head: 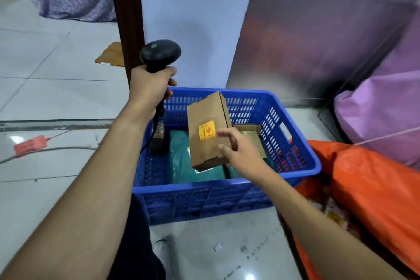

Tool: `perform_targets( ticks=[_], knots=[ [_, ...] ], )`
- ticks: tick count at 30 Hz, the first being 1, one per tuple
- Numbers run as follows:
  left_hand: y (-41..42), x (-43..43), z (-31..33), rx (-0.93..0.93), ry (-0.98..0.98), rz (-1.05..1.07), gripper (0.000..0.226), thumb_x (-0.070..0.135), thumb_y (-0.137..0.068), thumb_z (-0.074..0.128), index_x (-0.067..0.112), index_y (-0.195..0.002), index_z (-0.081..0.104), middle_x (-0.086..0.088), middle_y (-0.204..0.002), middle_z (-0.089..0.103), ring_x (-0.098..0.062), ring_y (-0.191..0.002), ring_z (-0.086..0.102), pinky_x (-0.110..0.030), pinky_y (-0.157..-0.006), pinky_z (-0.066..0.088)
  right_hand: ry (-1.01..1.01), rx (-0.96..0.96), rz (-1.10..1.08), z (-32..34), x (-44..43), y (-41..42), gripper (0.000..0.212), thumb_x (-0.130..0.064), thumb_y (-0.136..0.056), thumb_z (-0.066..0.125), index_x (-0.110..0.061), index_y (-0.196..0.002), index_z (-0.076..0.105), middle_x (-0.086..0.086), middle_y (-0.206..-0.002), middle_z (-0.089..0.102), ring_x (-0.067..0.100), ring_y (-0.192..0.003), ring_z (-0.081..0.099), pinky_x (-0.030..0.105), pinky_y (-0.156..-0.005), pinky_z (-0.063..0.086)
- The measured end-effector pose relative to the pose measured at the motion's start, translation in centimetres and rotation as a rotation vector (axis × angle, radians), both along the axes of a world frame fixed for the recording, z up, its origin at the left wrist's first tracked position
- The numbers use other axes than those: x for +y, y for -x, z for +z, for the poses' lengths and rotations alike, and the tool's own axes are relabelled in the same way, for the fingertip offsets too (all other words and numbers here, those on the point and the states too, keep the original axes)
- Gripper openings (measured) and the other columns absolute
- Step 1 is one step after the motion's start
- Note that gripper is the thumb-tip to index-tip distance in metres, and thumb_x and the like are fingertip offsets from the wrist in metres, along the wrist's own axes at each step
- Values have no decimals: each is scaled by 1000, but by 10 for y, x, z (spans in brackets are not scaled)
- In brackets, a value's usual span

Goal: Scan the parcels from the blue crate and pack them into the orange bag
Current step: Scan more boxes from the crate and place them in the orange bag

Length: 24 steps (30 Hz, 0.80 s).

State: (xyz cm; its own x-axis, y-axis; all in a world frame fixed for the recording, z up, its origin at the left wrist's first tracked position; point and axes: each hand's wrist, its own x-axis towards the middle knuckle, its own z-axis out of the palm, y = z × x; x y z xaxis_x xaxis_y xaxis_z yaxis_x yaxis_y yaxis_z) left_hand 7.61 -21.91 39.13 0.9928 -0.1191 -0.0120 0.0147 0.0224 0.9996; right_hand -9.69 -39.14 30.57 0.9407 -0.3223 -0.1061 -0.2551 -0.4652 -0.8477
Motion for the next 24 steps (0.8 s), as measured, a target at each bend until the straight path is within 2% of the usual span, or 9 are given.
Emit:
perform_targets(
  ticks=[2, 4, 9, 10, 12, 14, 16, 19, 24],
  knots=[
    [11, -9, 1, -30, -11, -31, 14, 18, -92, 74, 5, -96, 71, -1, -64, 68, -13, -41, 51, -25, -47, 46, -119, -47, -66, 22, -11, 36, 36, -10, -100, 59, -36, -125, 59, -2, -120, 67, 11, -95, 70, 27, -69, 60],
    [25, -16, 4, -19, -11, -101, 14, 18, -93, 73, 5, -92, 71, -2, -61, 68, -17, -39, 53, -28, -48, 50, -249, -98, -147, 39, -19, 72, 39, -10, -100, 62, -37, -129, 61, -2, -121, 69, 7, -92, 73, 27, -70, 60],
    [75, -32, 11, 113, 59, -335, 22, 21, -96, 70, 7, -79, 67, -6, -63, 69, -21, -40, 57, -36, -59, 57, -432, -273, -379, 49, -33, 147, 73, -9, -96, 68, -59, -144, 44, 4, -124, 67, 20, -103, 75, 39, -77, 63],
    [85, -34, 10, 130, 72, -356, 22, 22, -95, 71, 8, -79, 66, -7, -65, 70, -21, -42, 57, -35, -61, 56, -470, -301, -426, 46, -35, 158, 78, -7, -94, 68, -59, -146, 41, 7, -125, 66, 23, -101, 75, 39, -75, 63],
    [107, -41, 7, 164, 64, -381, 21, 22, -94, 71, 8, -79, 66, -7, -67, 71, -21, -43, 56, -33, -61, 53, -577, -308, -506, 40, -40, 176, 83, -4, -92, 70, -45, -155, 35, 14, -129, 64, 26, -99, 76, 39, -71, 63],
    [129, -49, 4, 153, -16, -403, 21, 18, -95, 70, 5, -80, 66, -7, -66, 70, -18, -42, 54, -26, -51, 51, -665, -285, -556, 37, -45, 187, 79, -3, -91, 71, -24, -157, 35, 18, -131, 63, 28, -95, 76, 39, -67, 63],
    [148, -55, 2, 100, -108, -452, 20, 13, -96, 69, 3, -79, 68, -7, -66, 70, -15, -39, 53, -21, -42, 47, -677, -287, -577, 37, -50, 196, 70, -2, -91, 71, -12, -154, 39, 19, -130, 64, 26, -93, 76, 36, -65, 63],
    [165, -59, -6, 65, -178, -473, 17, 12, -94, 72, 5, -79, 70, -8, -68, 72, -16, -41, 52, -21, -41, 43, -678, -319, -598, 39, -55, 208, 61, -5, -90, 73, -7, -145, 47, 17, -126, 67, 27, -99, 75, 33, -68, 62],
    [208, -69, -22, 100, -187, -491, 12, 12, -95, 72, 0, -92, 73, -12, -75, 75, -18, -46, 50, -29, -54, 50, -617, -323, -617, 41, -52, 232, 21, -14, -92, 73, -10, -113, 73, 7, -106, 79, 22, -96, 77, 29, -75, 61]
  ],
)
